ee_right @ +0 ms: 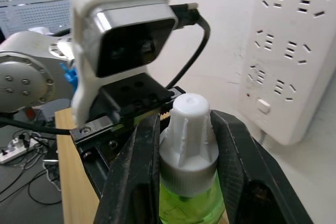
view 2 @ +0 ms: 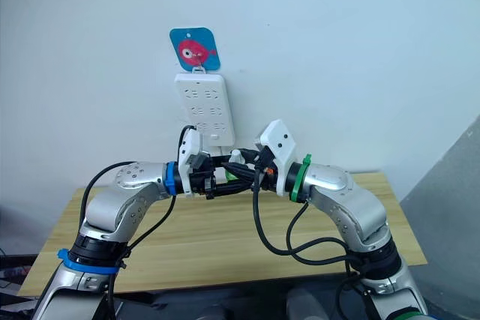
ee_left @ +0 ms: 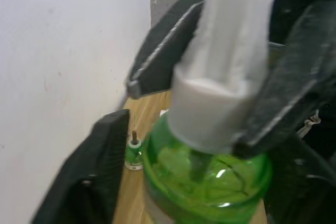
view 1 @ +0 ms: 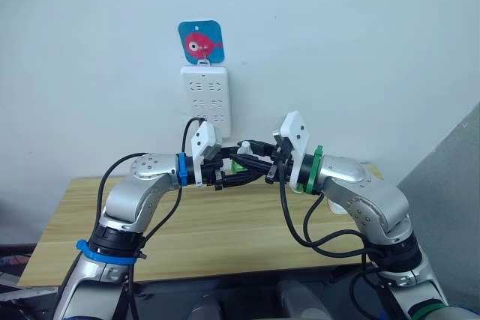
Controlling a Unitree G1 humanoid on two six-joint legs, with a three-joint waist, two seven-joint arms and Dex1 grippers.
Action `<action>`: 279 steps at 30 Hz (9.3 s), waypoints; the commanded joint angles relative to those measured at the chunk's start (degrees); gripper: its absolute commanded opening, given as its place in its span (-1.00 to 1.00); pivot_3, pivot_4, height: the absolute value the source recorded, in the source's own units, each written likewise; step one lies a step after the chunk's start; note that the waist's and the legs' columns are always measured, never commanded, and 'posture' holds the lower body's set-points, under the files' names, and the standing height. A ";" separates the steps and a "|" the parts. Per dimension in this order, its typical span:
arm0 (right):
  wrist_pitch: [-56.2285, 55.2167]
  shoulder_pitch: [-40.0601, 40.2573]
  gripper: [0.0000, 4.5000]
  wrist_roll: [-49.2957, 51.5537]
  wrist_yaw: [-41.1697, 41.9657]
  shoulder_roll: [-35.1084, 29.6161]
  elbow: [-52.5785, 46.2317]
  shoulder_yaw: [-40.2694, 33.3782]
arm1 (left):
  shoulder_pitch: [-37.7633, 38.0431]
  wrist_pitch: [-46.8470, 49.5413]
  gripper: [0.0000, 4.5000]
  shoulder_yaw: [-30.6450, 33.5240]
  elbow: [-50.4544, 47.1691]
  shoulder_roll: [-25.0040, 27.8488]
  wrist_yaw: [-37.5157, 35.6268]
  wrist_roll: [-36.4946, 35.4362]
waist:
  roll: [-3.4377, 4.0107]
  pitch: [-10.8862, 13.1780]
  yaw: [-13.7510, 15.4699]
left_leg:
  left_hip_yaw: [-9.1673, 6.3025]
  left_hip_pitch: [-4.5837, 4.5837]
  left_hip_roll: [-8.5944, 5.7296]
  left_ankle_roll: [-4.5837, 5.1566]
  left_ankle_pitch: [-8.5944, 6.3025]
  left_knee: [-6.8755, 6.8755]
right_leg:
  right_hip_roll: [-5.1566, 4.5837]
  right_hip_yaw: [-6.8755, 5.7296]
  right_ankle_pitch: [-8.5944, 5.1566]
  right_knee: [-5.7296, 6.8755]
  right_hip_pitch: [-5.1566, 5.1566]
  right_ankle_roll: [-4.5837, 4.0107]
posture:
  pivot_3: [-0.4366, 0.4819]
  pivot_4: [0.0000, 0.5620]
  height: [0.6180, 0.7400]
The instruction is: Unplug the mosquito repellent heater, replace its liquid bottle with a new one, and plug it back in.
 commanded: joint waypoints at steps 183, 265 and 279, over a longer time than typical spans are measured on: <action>-3.16 -4.86 0.43 0.83 5.00 -5.71 4.32 -4.01 | 2.40 -3.59 0.03 -0.57 -2.43 -2.06 -0.88 0.45 | 0.20 0.07 -1.18 | 0.03 0.09 -0.02 0.04 -0.03 -0.23 | -0.03 0.04 -0.14 -0.23 0.10 0.23 | -0.36 -0.85 1.00; -46.40 13.90 -0.88 -27.06 -19.41 6.89 42.69 -2.04 | 21.47 -5.63 0.03 6.02 -8.62 7.66 1.84 3.12 | 0.49 3.83 1.19 | 0.40 0.34 0.06 0.07 0.01 -0.62 | -0.01 0.34 -0.19 -0.34 0.08 0.18 | -0.24 -0.37 1.00; -56.23 8.25 -0.72 -27.86 -20.91 10.66 63.64 -5.13 | 23.79 -0.89 0.03 8.29 -14.18 10.47 3.19 0.93 | 0.42 5.32 2.31 | 0.31 0.17 0.05 0.06 0.00 -0.70 | -0.04 0.25 -0.05 -0.24 -0.12 -0.13 | -0.15 -0.31 1.00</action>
